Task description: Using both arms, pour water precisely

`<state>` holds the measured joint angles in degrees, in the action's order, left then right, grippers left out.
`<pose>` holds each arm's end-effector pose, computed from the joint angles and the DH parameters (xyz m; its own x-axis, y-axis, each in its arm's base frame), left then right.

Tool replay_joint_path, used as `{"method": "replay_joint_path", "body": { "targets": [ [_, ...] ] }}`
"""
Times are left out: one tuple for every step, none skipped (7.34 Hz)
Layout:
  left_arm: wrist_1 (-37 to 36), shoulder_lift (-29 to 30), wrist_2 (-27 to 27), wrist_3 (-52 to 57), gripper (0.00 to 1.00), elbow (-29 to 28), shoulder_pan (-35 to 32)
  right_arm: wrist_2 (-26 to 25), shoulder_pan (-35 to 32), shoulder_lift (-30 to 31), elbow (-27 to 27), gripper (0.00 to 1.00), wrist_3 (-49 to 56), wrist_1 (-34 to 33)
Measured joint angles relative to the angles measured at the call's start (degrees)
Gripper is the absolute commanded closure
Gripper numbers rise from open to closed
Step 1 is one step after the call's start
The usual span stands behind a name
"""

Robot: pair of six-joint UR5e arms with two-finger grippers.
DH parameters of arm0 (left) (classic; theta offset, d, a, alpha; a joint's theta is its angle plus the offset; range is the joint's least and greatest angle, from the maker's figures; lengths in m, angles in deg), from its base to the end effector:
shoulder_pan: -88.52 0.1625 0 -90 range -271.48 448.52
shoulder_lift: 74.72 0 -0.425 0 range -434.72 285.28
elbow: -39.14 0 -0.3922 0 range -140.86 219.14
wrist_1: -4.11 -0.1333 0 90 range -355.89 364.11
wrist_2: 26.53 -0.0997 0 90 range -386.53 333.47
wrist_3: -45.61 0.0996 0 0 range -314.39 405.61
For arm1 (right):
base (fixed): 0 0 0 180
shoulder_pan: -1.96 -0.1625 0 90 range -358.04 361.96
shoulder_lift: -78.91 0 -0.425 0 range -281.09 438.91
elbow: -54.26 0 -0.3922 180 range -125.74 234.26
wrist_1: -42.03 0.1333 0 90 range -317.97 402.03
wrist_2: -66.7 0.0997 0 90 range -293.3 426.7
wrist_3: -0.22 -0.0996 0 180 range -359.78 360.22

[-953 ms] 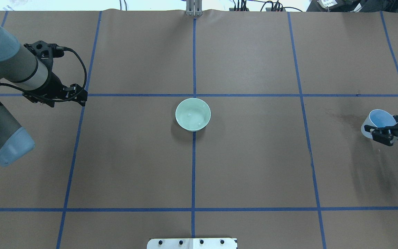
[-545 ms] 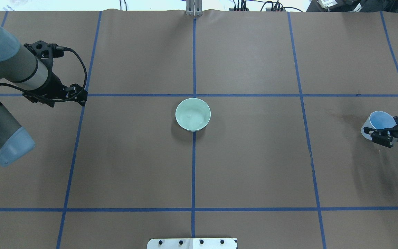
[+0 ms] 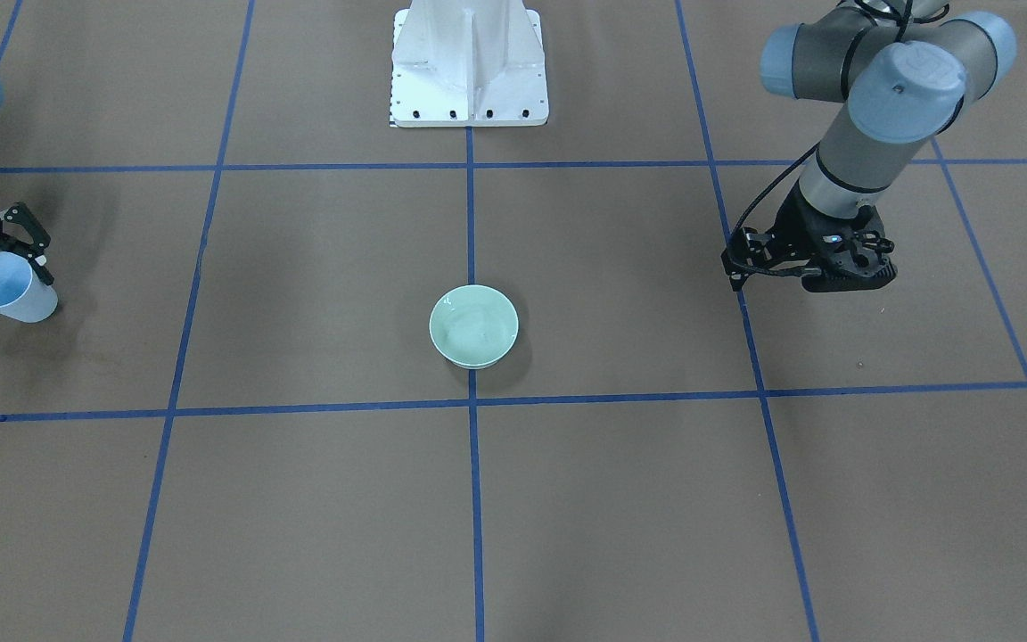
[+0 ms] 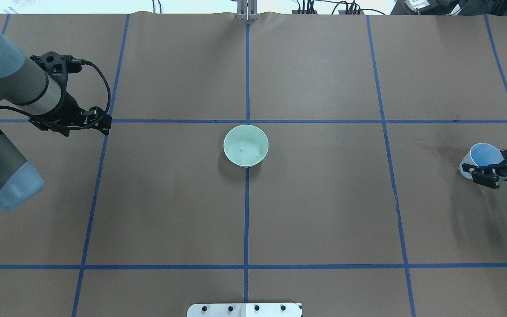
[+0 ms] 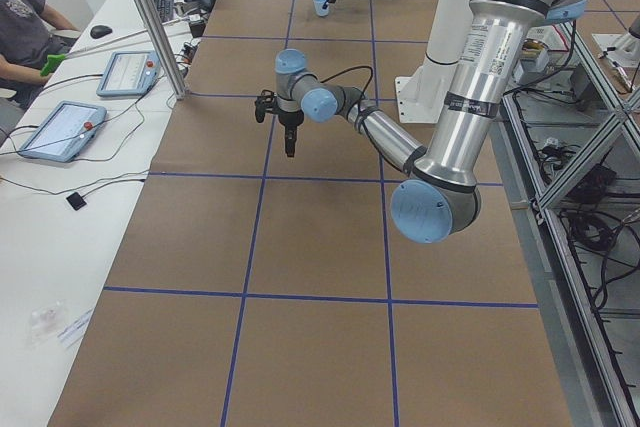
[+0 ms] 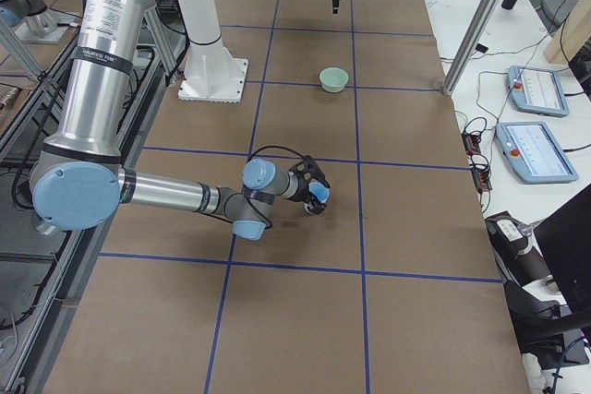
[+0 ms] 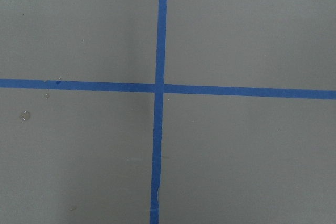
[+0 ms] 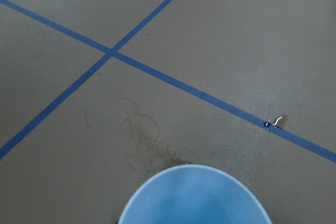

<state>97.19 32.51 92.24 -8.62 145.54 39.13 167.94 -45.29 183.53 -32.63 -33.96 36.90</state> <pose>0.3157 -0.4993 0.3616 0.7029 -0.0326 -0.7105 0.0830 0.9959 0.0364 -0.1845 -0.3674 0.6393 0.6431 -0.4996 0.5803 -0.1180 0.6841 0.7198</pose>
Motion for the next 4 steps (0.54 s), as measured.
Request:
{"method": "replay_joint_path", "body": {
  "targets": [
    [0.0, 0.0, 0.0, 0.0, 0.00, 0.0, 0.0, 0.0, 0.1, -0.1, 0.2, 0.01, 0.0, 0.0],
    [0.0, 0.0, 0.0, 0.0, 0.00, 0.0, 0.0, 0.0, 0.1, -0.3, 0.5, 0.01, 0.0, 0.0],
    [0.0, 0.0, 0.0, 0.0, 0.00, 0.0, 0.0, 0.0, 0.1, -0.3, 0.5, 0.01, 0.0, 0.0],
    [0.0, 0.0, 0.0, 0.0, 0.00, 0.0, 0.0, 0.3, 0.1, -0.3, 0.3, 0.01, 0.0, 0.0]
  ]
}}
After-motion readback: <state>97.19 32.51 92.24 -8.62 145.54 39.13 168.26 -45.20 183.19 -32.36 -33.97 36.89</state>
